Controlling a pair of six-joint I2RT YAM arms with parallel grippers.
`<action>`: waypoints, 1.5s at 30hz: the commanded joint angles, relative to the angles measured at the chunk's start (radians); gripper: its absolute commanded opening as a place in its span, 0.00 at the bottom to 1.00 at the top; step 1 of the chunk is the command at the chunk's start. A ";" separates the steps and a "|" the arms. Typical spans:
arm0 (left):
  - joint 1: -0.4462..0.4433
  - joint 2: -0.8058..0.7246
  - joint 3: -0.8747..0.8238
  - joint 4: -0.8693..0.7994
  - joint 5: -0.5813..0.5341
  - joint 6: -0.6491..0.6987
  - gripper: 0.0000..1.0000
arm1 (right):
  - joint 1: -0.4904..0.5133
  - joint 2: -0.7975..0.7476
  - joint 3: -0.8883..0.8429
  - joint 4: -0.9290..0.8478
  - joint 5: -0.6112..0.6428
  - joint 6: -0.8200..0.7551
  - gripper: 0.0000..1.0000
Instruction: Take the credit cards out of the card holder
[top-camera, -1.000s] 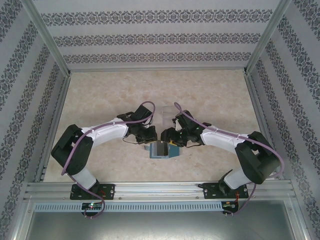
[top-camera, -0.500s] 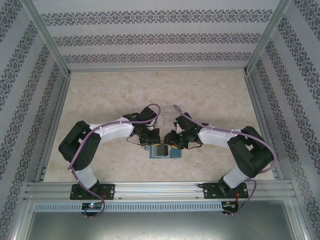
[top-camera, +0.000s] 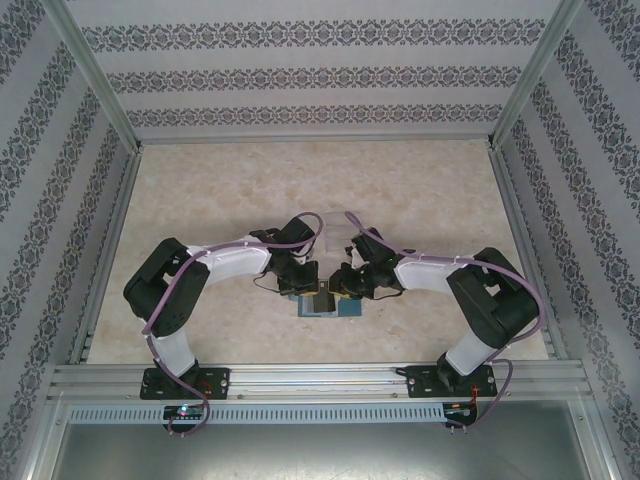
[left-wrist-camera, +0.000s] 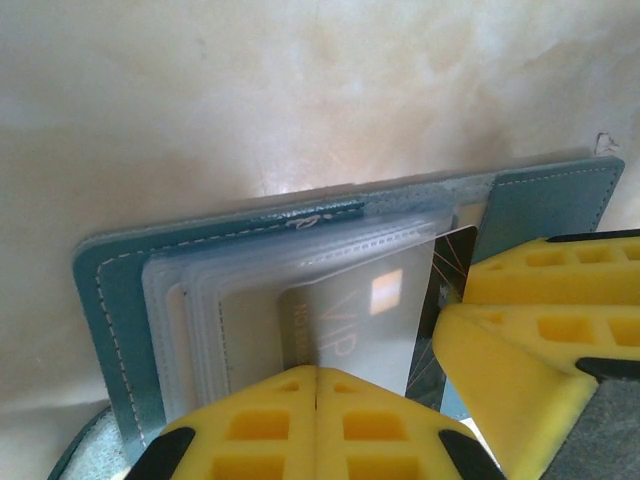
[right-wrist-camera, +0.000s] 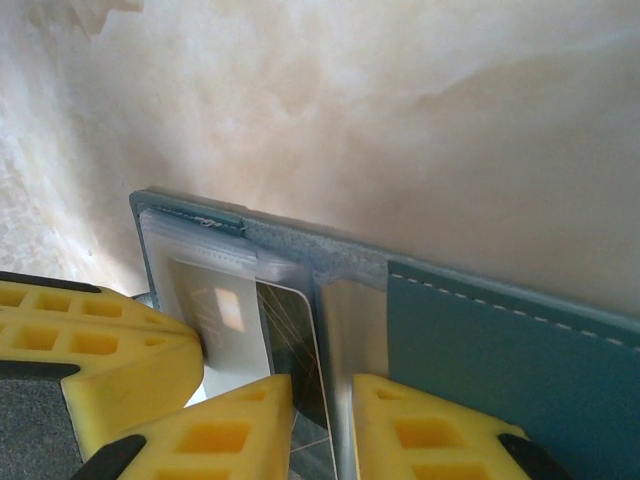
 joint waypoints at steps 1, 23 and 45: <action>-0.010 0.032 -0.022 -0.021 -0.013 0.016 0.00 | 0.000 0.022 -0.019 0.050 -0.040 -0.004 0.23; -0.010 0.031 -0.008 -0.063 -0.040 0.031 0.00 | -0.029 -0.130 0.004 -0.302 0.174 -0.118 0.01; -0.010 0.037 0.002 -0.053 -0.029 0.030 0.00 | 0.008 -0.184 0.026 -0.282 0.136 -0.031 0.16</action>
